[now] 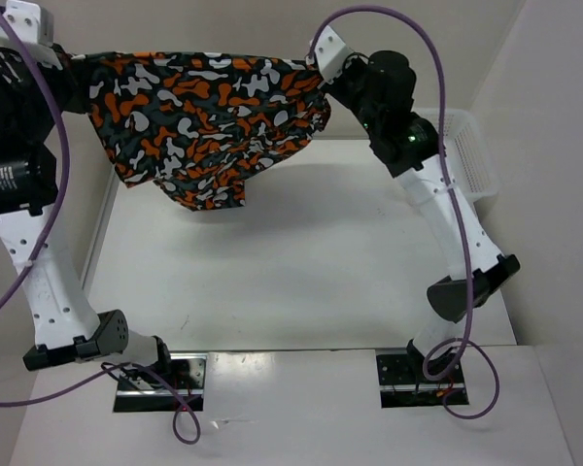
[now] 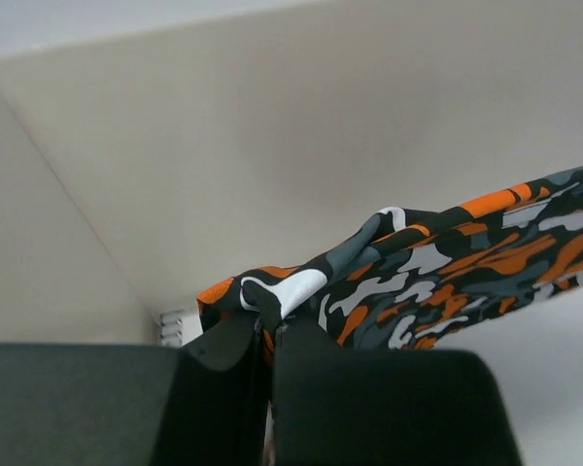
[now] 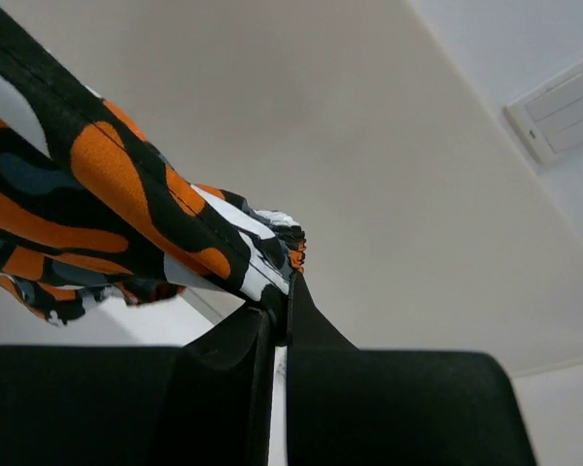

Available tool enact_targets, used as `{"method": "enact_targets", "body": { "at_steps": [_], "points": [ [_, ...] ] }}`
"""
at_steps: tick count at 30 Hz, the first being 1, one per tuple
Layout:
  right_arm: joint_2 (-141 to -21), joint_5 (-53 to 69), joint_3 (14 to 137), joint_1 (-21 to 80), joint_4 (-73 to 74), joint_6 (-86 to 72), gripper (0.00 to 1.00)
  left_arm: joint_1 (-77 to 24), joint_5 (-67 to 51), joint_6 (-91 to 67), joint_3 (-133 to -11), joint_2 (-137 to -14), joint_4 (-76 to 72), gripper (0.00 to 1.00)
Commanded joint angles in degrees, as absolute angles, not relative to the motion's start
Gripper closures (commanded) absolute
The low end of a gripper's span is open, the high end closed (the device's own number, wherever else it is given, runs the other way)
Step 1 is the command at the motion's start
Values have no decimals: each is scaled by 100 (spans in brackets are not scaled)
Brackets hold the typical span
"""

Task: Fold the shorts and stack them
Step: Flatten the shorts out

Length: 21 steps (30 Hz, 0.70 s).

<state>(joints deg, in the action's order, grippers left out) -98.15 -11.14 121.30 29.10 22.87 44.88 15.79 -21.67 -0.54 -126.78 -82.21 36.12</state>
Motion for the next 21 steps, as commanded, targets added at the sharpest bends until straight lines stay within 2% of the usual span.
{"method": "enact_targets", "body": {
  "at_steps": [1,5,11,13,16,18,20,21],
  "points": [
    [-9212,-1224,12673,2637,3242,4281,100,1837,-994,0,-13226,-8086,3357,100],
    [-8886,-415,13392,2637,4181,4061,100,1837,-651,0,-14183,-8086,3480,100],
    [-8886,650,15052,2637,4605,3411,100,1837,-632,0,-16134,-8726,3595,100],
    [-8947,729,15161,2637,4605,3112,100,1837,-763,0,-16137,-8876,3445,100],
    [-8895,642,14680,2637,4536,2963,100,1837,-1141,0,-15744,-9165,3453,100],
    [-8824,414,13846,2637,4317,2909,100,1837,-1588,0,-15461,-9359,3532,100],
    [-8824,299,12418,2637,4123,2735,100,1837,-2176,0,-15172,-10067,3656,100],
    [-8824,299,12410,2637,4122,2733,100,1837,-2180,0,-15170,-10072,3656,100]
  ]
}}
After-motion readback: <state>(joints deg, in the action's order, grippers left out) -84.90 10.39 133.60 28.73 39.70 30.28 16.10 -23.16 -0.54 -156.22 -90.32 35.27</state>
